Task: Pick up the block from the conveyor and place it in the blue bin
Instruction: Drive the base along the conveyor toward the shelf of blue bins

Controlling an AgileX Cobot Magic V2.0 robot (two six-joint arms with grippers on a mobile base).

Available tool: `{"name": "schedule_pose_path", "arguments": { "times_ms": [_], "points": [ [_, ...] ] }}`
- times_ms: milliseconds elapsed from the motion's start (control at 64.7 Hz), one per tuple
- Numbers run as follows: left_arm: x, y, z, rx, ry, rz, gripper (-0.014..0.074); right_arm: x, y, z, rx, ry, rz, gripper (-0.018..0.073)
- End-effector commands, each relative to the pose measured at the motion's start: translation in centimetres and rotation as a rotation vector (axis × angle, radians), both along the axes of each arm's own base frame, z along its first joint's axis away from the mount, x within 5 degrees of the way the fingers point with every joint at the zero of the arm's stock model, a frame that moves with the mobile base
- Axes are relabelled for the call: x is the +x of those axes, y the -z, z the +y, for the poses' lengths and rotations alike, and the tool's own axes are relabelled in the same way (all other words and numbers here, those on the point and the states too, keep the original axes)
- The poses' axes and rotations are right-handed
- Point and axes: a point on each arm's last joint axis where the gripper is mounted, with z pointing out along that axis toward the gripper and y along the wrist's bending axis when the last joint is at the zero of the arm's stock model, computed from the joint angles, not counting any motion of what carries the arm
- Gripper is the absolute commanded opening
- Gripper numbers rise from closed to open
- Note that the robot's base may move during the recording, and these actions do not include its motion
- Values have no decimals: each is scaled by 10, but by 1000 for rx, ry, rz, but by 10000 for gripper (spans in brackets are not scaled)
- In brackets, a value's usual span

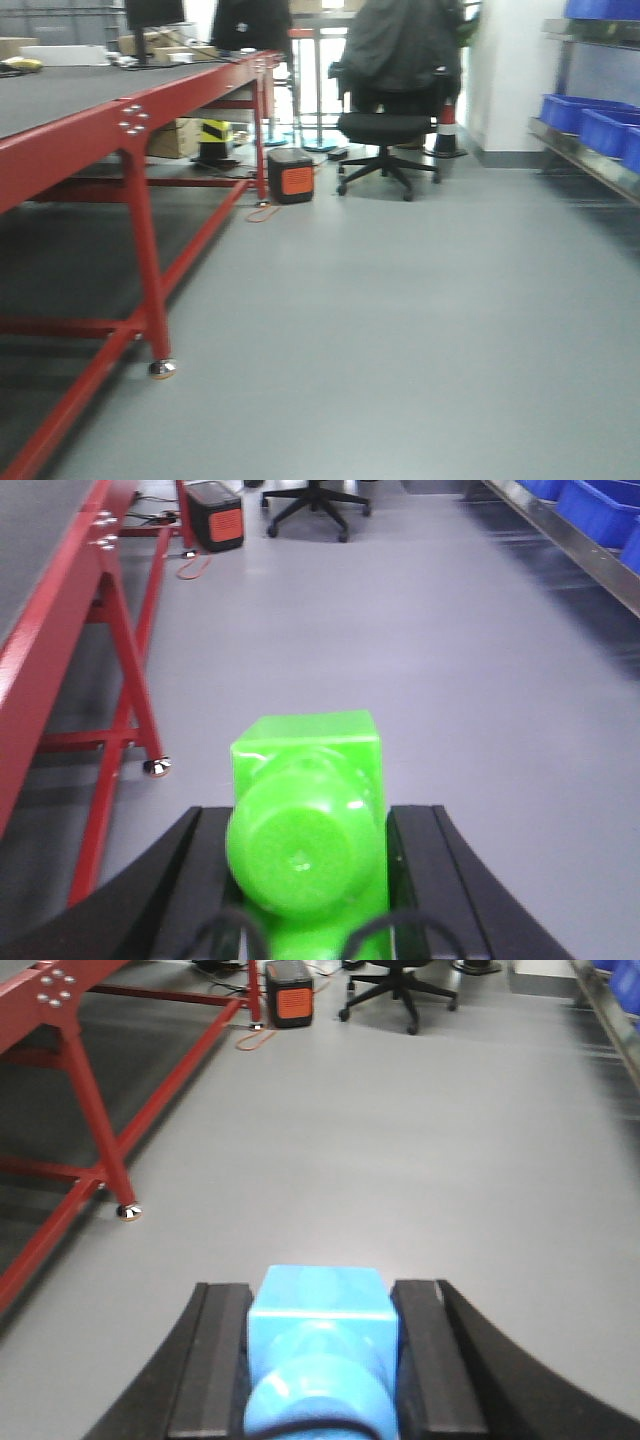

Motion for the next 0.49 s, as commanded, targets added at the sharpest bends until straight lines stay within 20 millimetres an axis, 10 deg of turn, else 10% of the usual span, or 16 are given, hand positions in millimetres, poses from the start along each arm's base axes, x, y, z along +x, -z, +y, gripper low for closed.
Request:
{"name": "schedule_pose_path", "arguments": {
  "times_ms": [0,479],
  "points": [
    [-2,-5,-1,-10,9,-33,-111,-1,-4,-1,-10,-1,-32,-154],
    [-2,-5,-1,-10,9,-33,-111,-1,-4,-1,-10,-1,-32,-154]
  ]
}}
